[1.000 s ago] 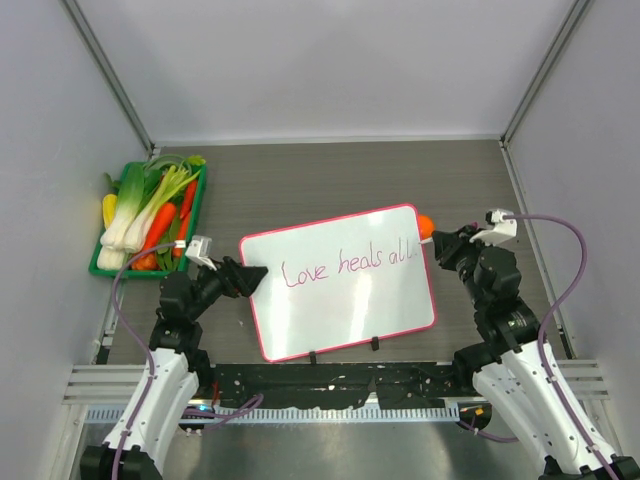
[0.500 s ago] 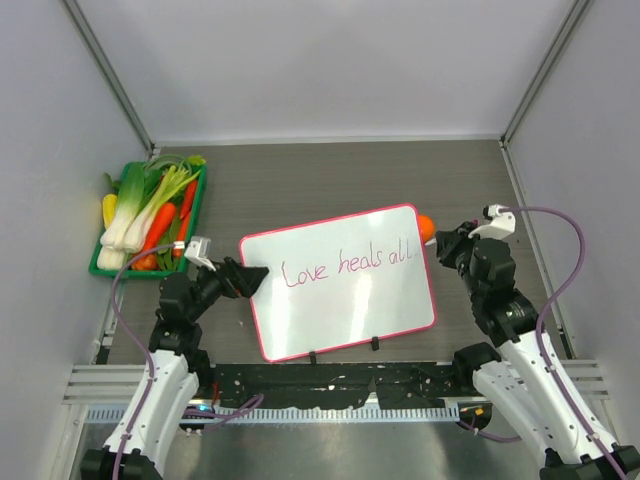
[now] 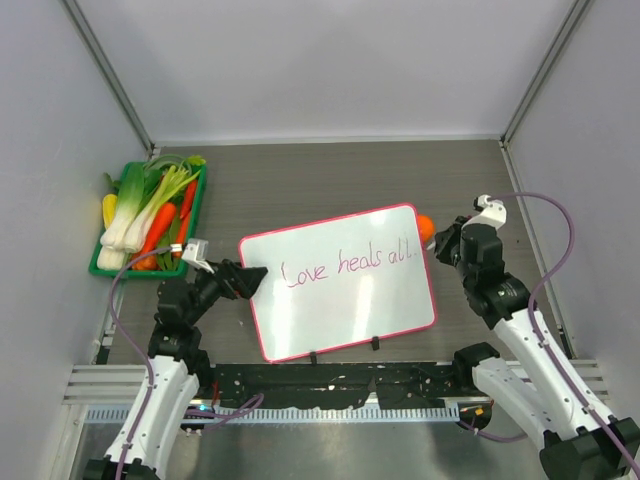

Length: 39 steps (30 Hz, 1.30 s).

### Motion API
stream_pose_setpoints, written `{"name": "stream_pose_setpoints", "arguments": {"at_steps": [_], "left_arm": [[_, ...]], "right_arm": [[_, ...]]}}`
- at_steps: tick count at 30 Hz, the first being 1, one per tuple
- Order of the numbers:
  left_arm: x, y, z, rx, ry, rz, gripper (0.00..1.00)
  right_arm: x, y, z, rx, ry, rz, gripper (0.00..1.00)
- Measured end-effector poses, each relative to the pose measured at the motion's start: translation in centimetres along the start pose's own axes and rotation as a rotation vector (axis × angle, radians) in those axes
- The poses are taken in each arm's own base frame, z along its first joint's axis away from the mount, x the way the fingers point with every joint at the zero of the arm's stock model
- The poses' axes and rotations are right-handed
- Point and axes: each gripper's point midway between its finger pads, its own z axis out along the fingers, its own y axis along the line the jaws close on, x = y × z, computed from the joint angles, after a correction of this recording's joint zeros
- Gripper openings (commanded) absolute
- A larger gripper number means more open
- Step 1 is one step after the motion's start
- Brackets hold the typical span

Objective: Write a sentence on the whiteboard
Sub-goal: Put down the whiteboard marker at the center of the board.

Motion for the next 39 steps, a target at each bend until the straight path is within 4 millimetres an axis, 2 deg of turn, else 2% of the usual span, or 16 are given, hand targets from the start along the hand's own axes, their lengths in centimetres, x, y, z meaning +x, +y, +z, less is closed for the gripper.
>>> {"name": "stream_pose_setpoints", "arguments": {"at_steps": [7,13,17,22,33,39], "left_arm": [[0.1,0.0,-0.1,0.002,-0.004,0.002,1.00],[0.1,0.0,-0.1,0.001,-0.002,0.001,1.00],[0.1,0.0,-0.1,0.001,-0.002,0.001,1.00],[0.1,0.0,-0.1,0.001,-0.002,0.001,1.00],[0.1,0.0,-0.1,0.001,-0.001,0.001,1.00],[0.2,0.0,-0.1,0.001,-0.001,0.000,1.00]], "right_arm": [[1.3,-1.4,0.5,0.070,0.061,-0.006,0.01],[-0.5,-0.7,-0.9,0.019,-0.011,0.027,0.01],[-0.8,-0.6,-0.7,0.023,-0.016,0.028,0.01],[1.5,-1.3,1.2,0.080,0.079,-0.004,0.01],[5.0,-2.8,3.1,0.141,0.212,-0.023,0.01],[7.4,-4.6,4.4,0.187,0.330,0.005,0.01]]}}
